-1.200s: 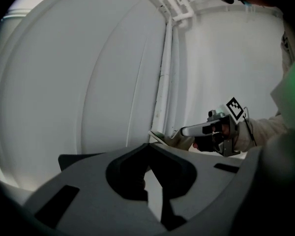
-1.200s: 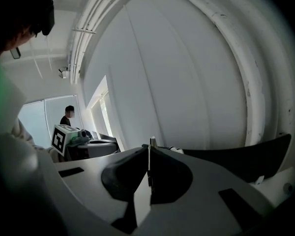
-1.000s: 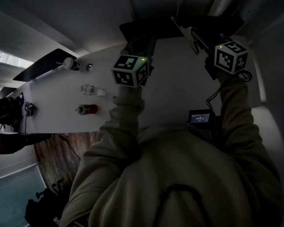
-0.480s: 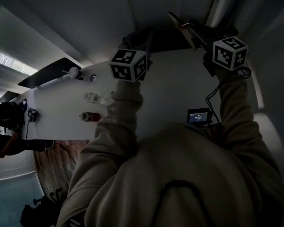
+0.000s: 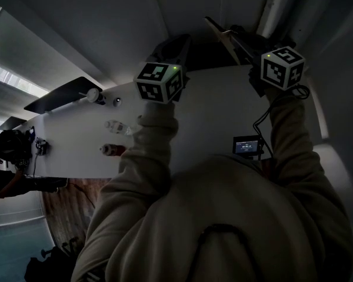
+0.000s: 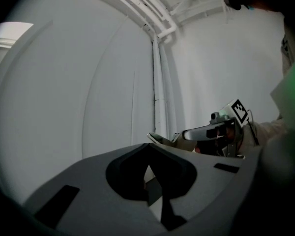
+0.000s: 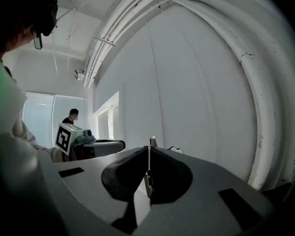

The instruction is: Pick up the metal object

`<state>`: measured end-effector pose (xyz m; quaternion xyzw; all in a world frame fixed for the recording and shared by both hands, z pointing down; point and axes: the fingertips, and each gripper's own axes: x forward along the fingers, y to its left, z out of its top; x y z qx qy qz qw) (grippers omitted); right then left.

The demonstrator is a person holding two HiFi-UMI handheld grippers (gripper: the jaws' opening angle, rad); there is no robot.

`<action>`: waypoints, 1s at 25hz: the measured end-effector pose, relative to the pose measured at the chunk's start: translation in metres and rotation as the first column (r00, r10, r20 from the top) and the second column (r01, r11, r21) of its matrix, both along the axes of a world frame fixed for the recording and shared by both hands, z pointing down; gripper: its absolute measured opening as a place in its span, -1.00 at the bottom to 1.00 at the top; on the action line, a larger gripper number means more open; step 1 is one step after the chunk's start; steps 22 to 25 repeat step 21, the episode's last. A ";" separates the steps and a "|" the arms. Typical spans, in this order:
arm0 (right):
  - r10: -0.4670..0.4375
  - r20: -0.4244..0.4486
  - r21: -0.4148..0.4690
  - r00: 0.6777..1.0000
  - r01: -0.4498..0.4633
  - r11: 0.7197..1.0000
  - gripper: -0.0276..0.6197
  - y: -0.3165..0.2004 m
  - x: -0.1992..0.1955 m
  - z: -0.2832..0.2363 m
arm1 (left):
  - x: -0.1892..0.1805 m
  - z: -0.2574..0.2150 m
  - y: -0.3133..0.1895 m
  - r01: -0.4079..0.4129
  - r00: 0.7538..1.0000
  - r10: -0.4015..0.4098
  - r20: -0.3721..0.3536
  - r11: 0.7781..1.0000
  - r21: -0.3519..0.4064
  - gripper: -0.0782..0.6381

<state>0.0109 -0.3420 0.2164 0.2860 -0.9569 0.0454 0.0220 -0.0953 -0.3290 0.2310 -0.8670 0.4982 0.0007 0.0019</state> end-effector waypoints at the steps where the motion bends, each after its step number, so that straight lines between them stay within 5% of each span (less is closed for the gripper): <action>1: -0.002 0.002 -0.003 1.000 0.002 1.000 -0.84 0.002 0.001 0.003 | 0.001 0.002 0.001 -0.001 1.000 0.001 0.000 1.000 -0.001 -0.77; 25: -0.009 -0.044 -0.071 0.999 0.006 0.997 -0.84 -0.004 0.003 0.037 | 0.000 0.030 -0.006 0.002 1.000 -0.003 -0.022 0.998 -0.059 -0.77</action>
